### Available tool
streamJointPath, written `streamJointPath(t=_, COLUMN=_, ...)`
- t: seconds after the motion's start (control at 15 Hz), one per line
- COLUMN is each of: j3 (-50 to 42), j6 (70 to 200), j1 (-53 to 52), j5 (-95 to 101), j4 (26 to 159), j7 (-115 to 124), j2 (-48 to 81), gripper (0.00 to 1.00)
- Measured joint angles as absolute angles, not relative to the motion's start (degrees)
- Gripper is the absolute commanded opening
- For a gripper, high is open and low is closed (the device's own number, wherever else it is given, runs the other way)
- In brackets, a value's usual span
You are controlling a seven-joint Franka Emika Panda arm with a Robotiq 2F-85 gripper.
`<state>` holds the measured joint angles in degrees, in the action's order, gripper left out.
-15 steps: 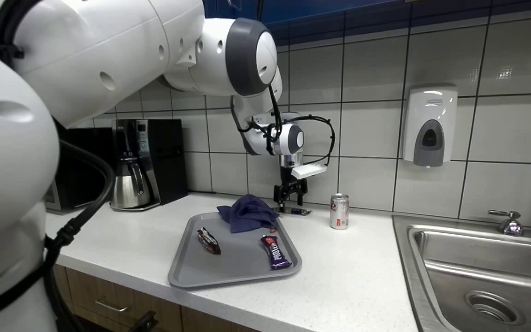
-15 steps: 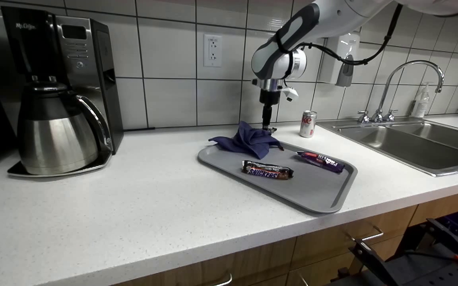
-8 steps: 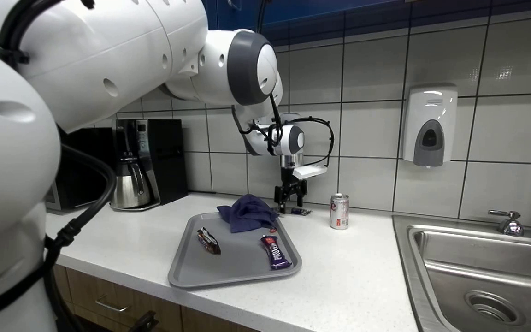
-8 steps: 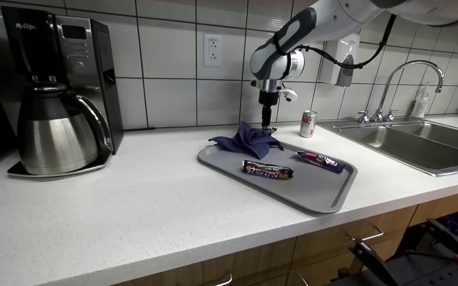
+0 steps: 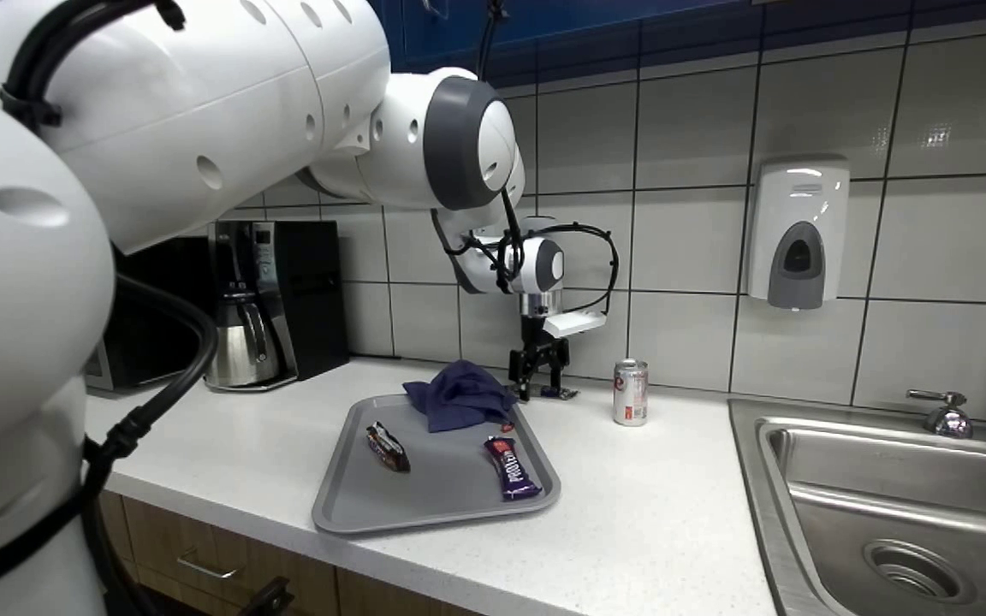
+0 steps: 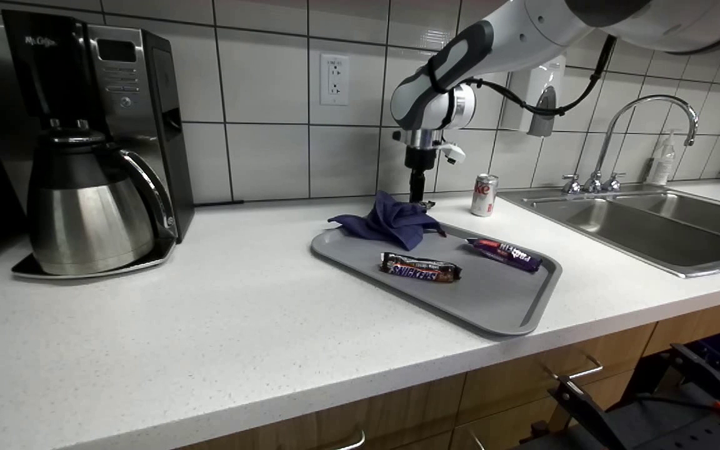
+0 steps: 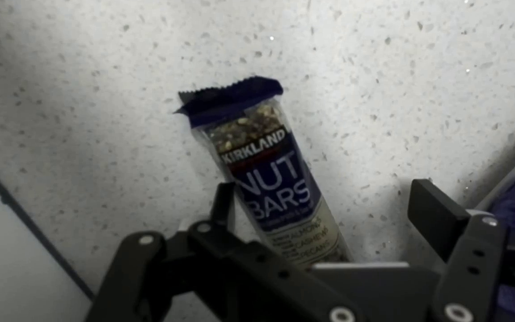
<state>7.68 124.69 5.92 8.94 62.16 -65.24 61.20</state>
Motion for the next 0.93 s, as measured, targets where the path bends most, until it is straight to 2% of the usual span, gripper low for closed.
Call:
streamJointPath(t=0.13, j3=7.7, j6=124.5, j1=5.9, j5=8.9, j4=61.6, j7=-65.7, j2=61.5, gripper=0.74)
streamJointPath(t=0.6, j3=7.7, j6=123.1, j1=5.9, j5=8.9, j4=59.9, j7=-66.4, j2=61.8, gripper=0.18)
streamJointPath(t=0.67, j3=7.6, j6=122.9, j1=5.9, j5=8.9, j4=59.7, j7=-66.4, j2=61.8, gripper=0.12)
streamJointPath(t=0.93, j3=7.6, j6=122.7, j1=5.9, j5=8.9, j4=59.3, j7=-66.4, j2=61.8, gripper=0.1)
